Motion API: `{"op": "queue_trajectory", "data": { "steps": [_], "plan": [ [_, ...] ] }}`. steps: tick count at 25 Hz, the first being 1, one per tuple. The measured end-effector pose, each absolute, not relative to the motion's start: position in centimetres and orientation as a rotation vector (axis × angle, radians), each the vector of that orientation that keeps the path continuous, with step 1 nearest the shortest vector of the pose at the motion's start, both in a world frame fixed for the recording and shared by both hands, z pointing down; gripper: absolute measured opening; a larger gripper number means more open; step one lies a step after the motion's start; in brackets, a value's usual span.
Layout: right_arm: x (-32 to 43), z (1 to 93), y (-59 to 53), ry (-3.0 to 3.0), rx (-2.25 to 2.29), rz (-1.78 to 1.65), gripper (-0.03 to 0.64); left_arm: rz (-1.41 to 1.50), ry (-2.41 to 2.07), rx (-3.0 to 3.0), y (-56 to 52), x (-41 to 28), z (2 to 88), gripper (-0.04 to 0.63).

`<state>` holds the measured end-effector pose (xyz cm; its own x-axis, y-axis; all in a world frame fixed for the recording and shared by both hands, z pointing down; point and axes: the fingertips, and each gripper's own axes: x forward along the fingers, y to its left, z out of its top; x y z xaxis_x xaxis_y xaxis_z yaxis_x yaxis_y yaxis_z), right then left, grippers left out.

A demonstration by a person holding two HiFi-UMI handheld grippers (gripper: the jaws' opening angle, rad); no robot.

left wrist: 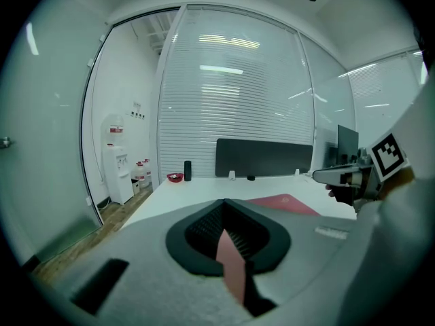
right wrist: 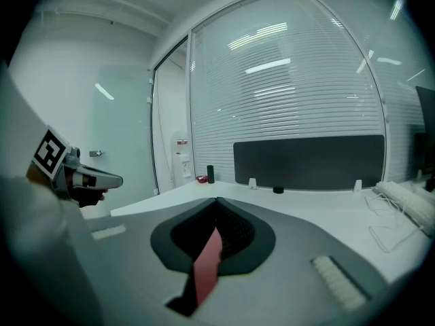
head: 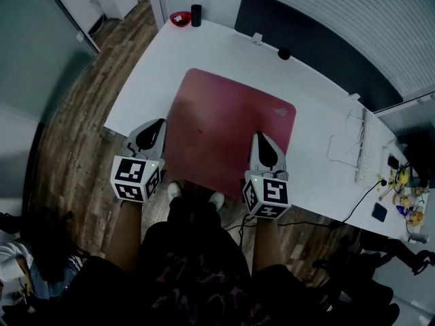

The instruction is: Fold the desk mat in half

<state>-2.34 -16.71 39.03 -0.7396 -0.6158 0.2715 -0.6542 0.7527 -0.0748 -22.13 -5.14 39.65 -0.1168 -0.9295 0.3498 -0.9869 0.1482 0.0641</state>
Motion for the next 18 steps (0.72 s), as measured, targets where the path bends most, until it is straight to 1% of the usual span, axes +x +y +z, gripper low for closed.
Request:
{"op": "queue_trajectory", "data": {
  "steps": [9,18],
  "plan": [
    [-5.8,41.6,-15.0,-2.687,0.896,0.254,0.008,0.279,-2.118,1.782,-3.3,-24.2,42.3,0.0],
    [-6.2,46.6,-13.7,-2.59,0.837,0.312,0.008,0.286,-2.058,1.708,-1.8,-24.6,46.9,0.0]
  ]
}}
